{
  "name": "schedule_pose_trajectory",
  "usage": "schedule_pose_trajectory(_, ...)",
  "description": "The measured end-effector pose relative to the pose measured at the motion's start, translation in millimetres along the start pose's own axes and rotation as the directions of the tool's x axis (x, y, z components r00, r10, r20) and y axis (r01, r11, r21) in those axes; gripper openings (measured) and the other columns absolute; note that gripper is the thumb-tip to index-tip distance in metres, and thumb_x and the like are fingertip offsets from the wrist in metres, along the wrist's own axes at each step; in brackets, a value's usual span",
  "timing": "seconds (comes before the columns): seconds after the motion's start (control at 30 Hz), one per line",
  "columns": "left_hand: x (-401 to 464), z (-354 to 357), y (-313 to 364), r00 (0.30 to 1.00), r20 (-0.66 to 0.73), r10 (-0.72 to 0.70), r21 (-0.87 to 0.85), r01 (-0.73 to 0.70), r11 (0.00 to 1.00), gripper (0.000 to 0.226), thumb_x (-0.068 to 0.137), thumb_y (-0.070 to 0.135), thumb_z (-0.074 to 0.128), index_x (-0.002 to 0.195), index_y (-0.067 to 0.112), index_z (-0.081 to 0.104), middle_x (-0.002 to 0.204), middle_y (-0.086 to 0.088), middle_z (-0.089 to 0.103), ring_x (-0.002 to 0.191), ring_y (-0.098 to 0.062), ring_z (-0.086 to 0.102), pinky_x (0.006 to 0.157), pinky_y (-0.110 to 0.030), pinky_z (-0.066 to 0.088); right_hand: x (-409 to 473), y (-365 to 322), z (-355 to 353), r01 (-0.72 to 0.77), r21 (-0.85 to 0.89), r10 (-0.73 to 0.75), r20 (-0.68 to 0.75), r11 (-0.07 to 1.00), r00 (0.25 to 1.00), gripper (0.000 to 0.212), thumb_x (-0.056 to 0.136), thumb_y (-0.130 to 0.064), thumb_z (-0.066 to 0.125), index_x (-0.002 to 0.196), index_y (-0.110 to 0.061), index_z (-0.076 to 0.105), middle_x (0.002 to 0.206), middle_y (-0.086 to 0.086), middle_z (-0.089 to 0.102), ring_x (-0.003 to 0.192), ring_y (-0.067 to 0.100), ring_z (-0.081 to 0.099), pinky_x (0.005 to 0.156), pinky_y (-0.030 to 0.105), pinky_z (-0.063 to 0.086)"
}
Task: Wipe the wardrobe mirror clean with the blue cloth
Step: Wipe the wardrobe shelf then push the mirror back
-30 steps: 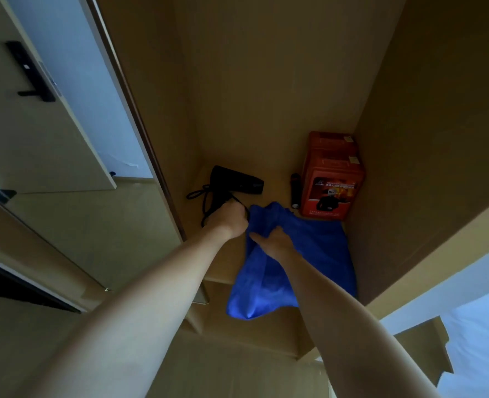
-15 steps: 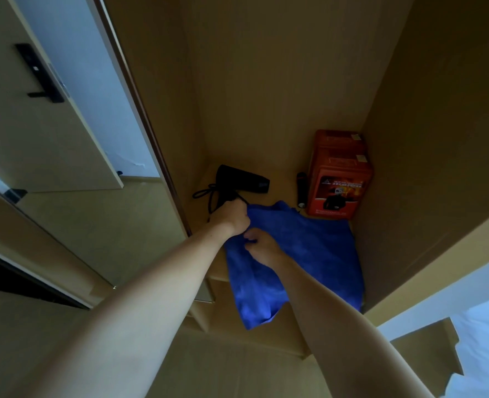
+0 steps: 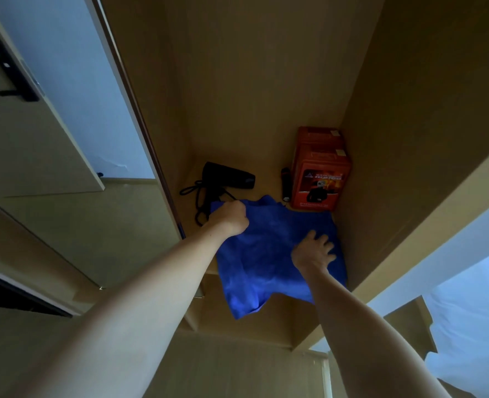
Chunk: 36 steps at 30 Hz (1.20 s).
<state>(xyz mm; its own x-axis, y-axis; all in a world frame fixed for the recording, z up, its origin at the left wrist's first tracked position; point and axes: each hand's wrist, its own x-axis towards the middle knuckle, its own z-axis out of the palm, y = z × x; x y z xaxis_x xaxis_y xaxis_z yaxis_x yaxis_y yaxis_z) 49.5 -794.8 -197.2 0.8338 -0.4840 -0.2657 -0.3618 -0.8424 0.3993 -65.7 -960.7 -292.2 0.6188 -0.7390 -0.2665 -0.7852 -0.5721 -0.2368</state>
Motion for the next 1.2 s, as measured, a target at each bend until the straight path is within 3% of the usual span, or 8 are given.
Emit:
schedule_pose_trajectory(0.17,-0.4,5.9,10.1,1.0,-0.002,0.011,-0.011,-0.011,1.0,0.021,0.092,0.006,0.036,0.077,0.016,0.047,0.075,-0.002,0.051,0.067,-0.02,0.051,0.054,-0.034,0.036,10.7,28.3,-4.7,-0.194,0.138,0.19,0.048,0.971,0.981,0.079,0.093,-0.03,0.06,0.15,0.0,0.014,0.15,0.026,0.025,0.133,0.045,0.037,0.103,0.049,0.041)
schedule_pose_trajectory(0.27,-1.8,9.1,11.7,1.0,0.004,0.013,-0.001,-0.013,1.0,0.019,0.093,0.007,0.037,0.08,0.016,0.048,0.076,-0.002,0.051,0.069,-0.02,0.051,0.053,-0.033,0.036,13.0,35.1,-6.9,-0.225,0.16,0.219,0.053,0.961,0.974,0.083,0.084,-0.037,0.071,0.144,-0.001,0.027,0.141,0.021,0.041,0.121,0.037,0.053,0.091,0.043,0.049)
schedule_pose_trajectory(0.47,-2.7,9.7,13.3,1.0,0.008,0.002,0.007,-0.002,1.0,0.02,0.091,0.005,0.038,0.079,0.014,0.051,0.078,-0.003,0.054,0.072,-0.022,0.055,0.058,-0.035,0.039,11.3,29.2,-16.6,-0.055,0.211,0.018,0.171,0.976,0.985,0.027,0.077,-0.031,0.068,0.099,-0.018,0.06,0.096,0.003,0.066,0.093,0.026,0.064,0.085,0.04,0.054)
schedule_pose_trajectory(0.6,-2.8,5.8,14.7,1.0,0.001,0.005,-0.009,-0.005,1.0,0.021,0.089,0.005,0.038,0.073,0.014,0.047,0.074,-0.003,0.05,0.068,-0.022,0.052,0.057,-0.034,0.036,7.6,1.7,-31.2,0.051,0.427,-0.163,0.232,0.903,0.959,0.018,0.092,-0.022,0.058,0.108,-0.014,0.06,0.097,0.006,0.063,0.099,0.028,0.062,0.085,0.036,0.05)
schedule_pose_trajectory(0.73,-5.1,-5.8,16.2,1.0,-0.02,0.006,-0.01,-0.007,1.0,0.022,0.089,0.002,0.038,0.072,0.013,0.047,0.07,-0.003,0.048,0.062,-0.02,0.047,0.055,-0.033,0.034,9.7,-13.8,-54.4,0.177,0.369,-0.247,0.152,0.912,0.957,0.042,0.102,-0.02,0.048,0.142,-0.009,0.044,0.144,0.012,0.047,0.125,0.03,0.05,0.1,0.033,0.04)
schedule_pose_trajectory(0.83,-7.5,-16.1,17.2,0.999,-0.046,0.007,-0.015,-0.008,1.0,0.019,0.09,0.003,0.039,0.077,0.012,0.049,0.071,-0.003,0.048,0.063,-0.021,0.046,0.056,-0.034,0.033,12.1,-18.7,-73.4,0.253,0.298,-0.299,0.121,0.921,0.947,0.04,0.102,-0.016,0.043,0.142,-0.011,0.043,0.142,0.013,0.049,0.125,0.031,0.05,0.102,0.034,0.04)
schedule_pose_trajectory(1.03,-15.7,-32.7,17.5,0.998,-0.06,0.002,-0.024,-0.004,1.0,0.019,0.088,0.001,0.038,0.079,0.012,0.051,0.078,-0.006,0.051,0.068,-0.024,0.05,0.058,-0.034,0.037,15.4,-34.8,-104.4,0.084,0.285,-0.184,0.345,0.955,0.921,0.041,0.086,-0.008,0.069,0.123,0.001,0.057,0.123,0.017,0.06,0.11,0.033,0.059,0.097,0.041,0.051)
schedule_pose_trajectory(1.2,-19.4,-52.0,18.2,0.998,-0.067,0.005,-0.042,-0.007,0.999,0.026,0.092,0.005,0.038,0.094,0.006,0.064,0.094,-0.013,0.064,0.079,-0.028,0.059,0.063,-0.037,0.043,20.4,-73.1,-158.5,0.319,0.556,-0.276,-0.162,0.767,0.947,0.042,0.088,-0.002,0.061,0.129,-0.004,0.056,0.123,0.015,0.062,0.117,0.033,0.057,0.091,0.031,0.046)
